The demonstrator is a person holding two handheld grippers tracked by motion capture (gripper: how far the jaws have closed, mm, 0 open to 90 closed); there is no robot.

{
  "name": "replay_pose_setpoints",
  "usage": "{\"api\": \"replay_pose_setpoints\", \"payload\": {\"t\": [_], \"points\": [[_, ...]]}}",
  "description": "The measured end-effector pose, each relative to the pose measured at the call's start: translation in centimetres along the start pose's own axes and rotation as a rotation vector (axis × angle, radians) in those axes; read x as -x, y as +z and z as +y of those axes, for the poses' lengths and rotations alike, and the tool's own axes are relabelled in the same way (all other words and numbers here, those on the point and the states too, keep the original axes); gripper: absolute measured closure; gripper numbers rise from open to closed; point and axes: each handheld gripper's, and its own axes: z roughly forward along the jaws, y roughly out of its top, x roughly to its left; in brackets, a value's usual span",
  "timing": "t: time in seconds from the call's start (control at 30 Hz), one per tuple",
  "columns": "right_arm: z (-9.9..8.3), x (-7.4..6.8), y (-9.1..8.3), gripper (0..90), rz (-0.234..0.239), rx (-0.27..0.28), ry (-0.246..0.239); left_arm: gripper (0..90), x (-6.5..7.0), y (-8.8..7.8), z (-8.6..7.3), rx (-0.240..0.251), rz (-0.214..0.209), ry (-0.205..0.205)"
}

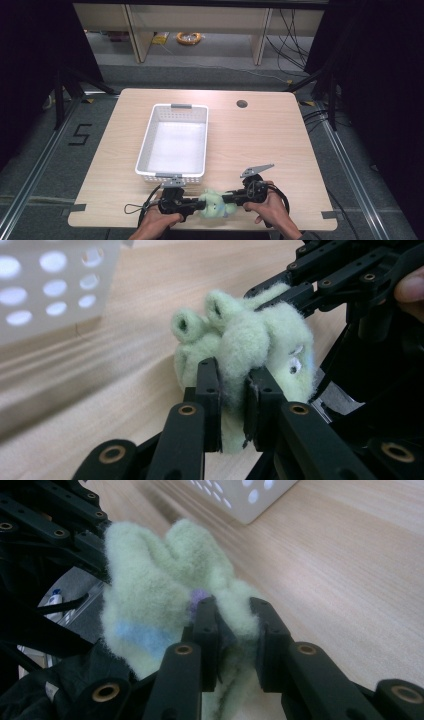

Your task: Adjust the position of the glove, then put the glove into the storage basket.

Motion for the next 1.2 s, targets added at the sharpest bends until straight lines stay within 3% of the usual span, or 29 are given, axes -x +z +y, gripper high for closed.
{"api": "replay_pose_setpoints", "payload": {"t": [0.03,0.13,0.17,0.2,0.27,0.3,0.33,0.4,0.43,0.83,1.0,1.03,1.07,1.2], "points": [[0.0,0.0,0.0,76.1,0.004,-0.002,0.0,78.4,-0.2,0.1,0.2,0.001,-0.019,-0.004],[0.0,-0.2,-0.2,76.3,-0.015,0.021,0.014,78.4,-0.5,0.1,0.4,-0.003,-0.017,-0.006],[0.1,0.1,-0.2,76.4,0.002,0.023,-0.008,78.4,-0.5,0.1,0.5,-0.003,-0.021,-0.008],[0.0,-0.3,-0.3,76.4,-0.006,0.02,0.05,78.4,-0.5,0.1,0.5,0.001,-0.023,-0.008],[0.1,-0.3,-0.5,76.4,-0.025,0.029,0.042,78.4,-0.2,0.0,0.7,0.003,-0.002,-0.004],[0.1,-0.4,-0.5,76.4,0.001,0.03,0.053,78.4,-0.1,0.0,0.7,0.005,-0.002,-0.004],[0.2,-0.4,-0.6,76.5,-0.019,0.034,0.048,78.4,-0.1,0.0,0.8,0.005,-0.019,0.002],[0.2,-0.2,-0.7,76.4,-0.012,0.04,0.043,78.4,0.0,-0.1,0.9,0.008,-0.025,0.0],[0.2,-0.3,-0.8,76.4,-0.001,0.037,0.066,78.4,0.0,-0.1,1.0,0.006,-0.029,-0.001],[0.7,-0.6,-1.3,76.4,-0.013,0.058,0.028,78.2,0.4,-0.5,1.1,0.021,-0.022,0.027],[0.9,-0.8,-1.4,76.4,-0.027,0.06,0.024,78.1,0.5,-0.7,1.2,0.024,-0.018,0.032],[0.9,-1.0,-1.4,76.4,-0.025,0.057,0.042,78.1,0.4,-0.8,1.2,0.025,-0.024,0.031],[1.0,-0.8,-1.4,76.4,-0.032,0.065,0.005,78.1,0.4,-0.8,1.2,0.025,-0.028,0.034],[1.2,-1.1,-1.5,76.4,-0.039,0.066,0.01,78.1,0.5,-1.0,1.3,0.031,-0.024,0.04]]}}
